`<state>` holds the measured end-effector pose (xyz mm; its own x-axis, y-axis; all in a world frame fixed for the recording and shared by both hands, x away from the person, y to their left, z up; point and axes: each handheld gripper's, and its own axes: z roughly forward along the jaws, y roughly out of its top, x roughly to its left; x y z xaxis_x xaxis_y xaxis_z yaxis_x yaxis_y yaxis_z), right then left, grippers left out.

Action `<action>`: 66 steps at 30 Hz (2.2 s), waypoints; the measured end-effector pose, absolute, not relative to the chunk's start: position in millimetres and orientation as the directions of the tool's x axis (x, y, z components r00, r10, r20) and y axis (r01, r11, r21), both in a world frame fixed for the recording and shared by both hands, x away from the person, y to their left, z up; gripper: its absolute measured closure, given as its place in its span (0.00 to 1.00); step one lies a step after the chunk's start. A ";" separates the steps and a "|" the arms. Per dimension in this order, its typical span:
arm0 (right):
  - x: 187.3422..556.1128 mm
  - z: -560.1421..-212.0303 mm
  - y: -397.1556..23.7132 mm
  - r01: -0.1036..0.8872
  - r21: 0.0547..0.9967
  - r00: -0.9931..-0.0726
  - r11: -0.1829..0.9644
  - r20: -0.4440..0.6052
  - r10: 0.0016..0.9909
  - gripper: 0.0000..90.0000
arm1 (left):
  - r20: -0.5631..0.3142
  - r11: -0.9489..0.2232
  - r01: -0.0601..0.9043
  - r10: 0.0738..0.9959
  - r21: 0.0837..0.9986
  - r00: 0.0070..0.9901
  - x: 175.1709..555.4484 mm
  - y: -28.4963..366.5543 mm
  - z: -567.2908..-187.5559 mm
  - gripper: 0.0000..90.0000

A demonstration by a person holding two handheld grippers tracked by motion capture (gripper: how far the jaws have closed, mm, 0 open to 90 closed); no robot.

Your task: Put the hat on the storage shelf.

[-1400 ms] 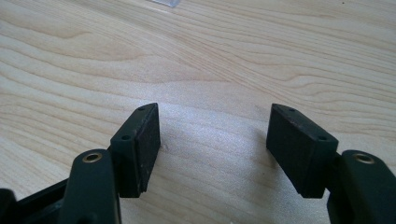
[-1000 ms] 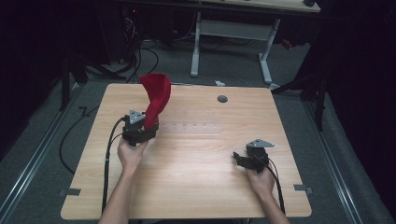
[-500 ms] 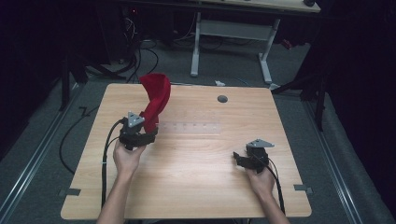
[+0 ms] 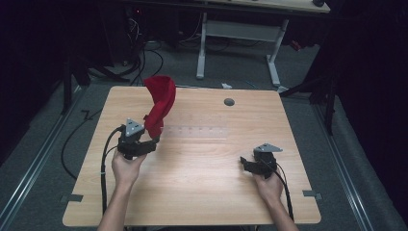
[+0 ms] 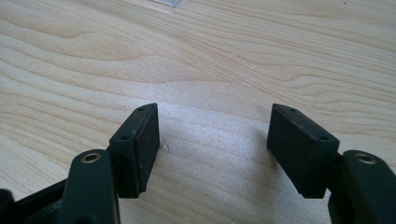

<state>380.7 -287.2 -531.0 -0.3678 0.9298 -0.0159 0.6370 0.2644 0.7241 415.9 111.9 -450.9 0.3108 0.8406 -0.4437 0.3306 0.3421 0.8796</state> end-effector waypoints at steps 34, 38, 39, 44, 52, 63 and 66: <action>380.7 -531.0 -287.2 0.636 0.724 -0.370 0.266 -0.017 0.929 0.38 | -0.504 0.383 0.362 0.790 0.850 0.349 376.8 119.1 -449.6 0.40; 380.7 -531.0 -287.2 0.636 0.724 -0.370 0.267 -0.017 0.929 0.38 | -0.504 0.381 0.364 0.790 0.850 0.350 374.7 119.0 -450.5 0.40; 380.7 -531.0 -287.2 0.636 0.724 -0.370 0.266 -0.016 0.929 0.38 | -0.507 0.384 0.365 0.788 0.848 0.350 374.3 119.0 -450.5 0.40; 380.6 -531.0 -287.1 0.637 0.724 -0.370 0.266 -0.016 0.929 0.38 | -0.517 0.389 0.373 0.778 0.842 0.356 370.9 117.5 -451.8 0.40; 380.5 -531.0 -287.0 0.636 0.724 -0.369 0.266 -0.017 0.929 0.38 | -0.529 0.391 0.389 0.767 0.834 0.364 365.3 115.8 -458.5 0.40; 380.4 -531.0 -287.0 0.637 0.724 -0.368 0.266 -0.017 0.930 0.38 | -0.523 0.376 0.397 0.763 0.837 0.380 353.8 109.2 -462.1 0.38; 380.4 -531.0 -287.0 0.637 0.724 -0.368 0.266 -0.017 0.930 0.38 | -0.522 0.368 0.405 0.759 0.837 0.389 350.4 105.4 -463.8 0.37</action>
<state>380.4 -287.0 -531.0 -0.3681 0.9296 -0.0172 0.6368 0.2655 0.7239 350.4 105.4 -463.8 0.3893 0.7586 -0.5224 0.4052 0.3683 0.8368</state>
